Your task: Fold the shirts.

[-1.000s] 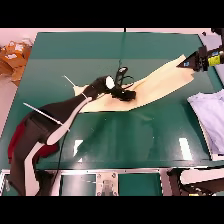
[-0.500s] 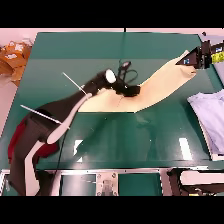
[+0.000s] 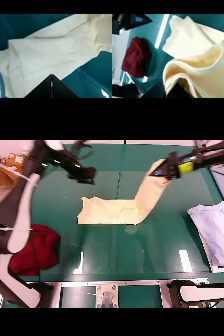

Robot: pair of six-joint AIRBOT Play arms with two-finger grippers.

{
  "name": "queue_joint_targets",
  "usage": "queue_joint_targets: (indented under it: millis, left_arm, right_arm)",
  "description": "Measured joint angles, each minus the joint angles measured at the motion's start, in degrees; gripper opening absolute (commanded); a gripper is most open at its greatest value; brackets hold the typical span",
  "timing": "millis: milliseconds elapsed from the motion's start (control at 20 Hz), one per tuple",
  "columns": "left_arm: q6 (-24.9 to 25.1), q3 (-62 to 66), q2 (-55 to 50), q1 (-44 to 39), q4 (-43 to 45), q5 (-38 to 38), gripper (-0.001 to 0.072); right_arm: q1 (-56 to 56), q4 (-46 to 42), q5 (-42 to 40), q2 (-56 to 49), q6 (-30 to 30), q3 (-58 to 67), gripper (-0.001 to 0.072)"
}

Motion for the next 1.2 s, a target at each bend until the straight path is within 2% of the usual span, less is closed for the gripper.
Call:
queue_joint_targets:
  millis: [200,250,300,350,500,600,750,950,1050,1200]
  left_arm:
    - [1.07,0.15,4.24,6.82,2.21,-3.21,0.0023]
    - [1.62,0.13,4.61,8.02,2.71,-3.56,0.0023]
    - [2.23,0.13,4.96,9.11,2.97,-4.02,0.0023]
    - [2.75,0.15,5.44,9.92,3.04,-4.55,0.0023]
    - [4.50,0.13,5.75,11.13,3.45,-6.10,0.0023]
    - [5.49,0.13,5.97,11.56,3.80,-6.71,0.0023]
    - [6.19,0.13,6.03,11.78,4.20,-7.13,0.0023]
    - [6.58,0.13,6.03,11.91,4.61,-7.41,0.0023]
    - [6.62,0.13,6.03,11.93,4.83,-7.39,0.0023]
    - [6.64,0.11,6.03,11.93,5.01,-7.21,0.0024]
  right_arm:
    - [15.56,0.02,-16.24,-5.22,1.68,-4.00,0.0031]
    - [19.87,0.09,-21.77,-7.63,1.88,-4.50,0.0189]
    - [23.74,0.35,-27.45,-10.16,1.92,-4.85,0.0421]
    - [27.69,0.83,-33.68,-12.92,1.99,-5.11,0.0510]
    - [34.53,2.69,-46.75,-18.80,2.27,-5.53,0.0512]
    - [34.64,3.52,-49.94,-19.76,2.32,-5.62,0.0512]
    - [28.79,2.51,-46.25,-18.21,2.34,-5.70,0.0511]
    - [15.39,-2.99,-32.00,-14.29,2.38,-6.12,0.0514]
    - [8.46,-6.19,-25.46,-13.07,2.38,-7.06,0.0572]
    - [0.70,-9.07,-19.52,-12.20,1.49,-11.50,0.0572]
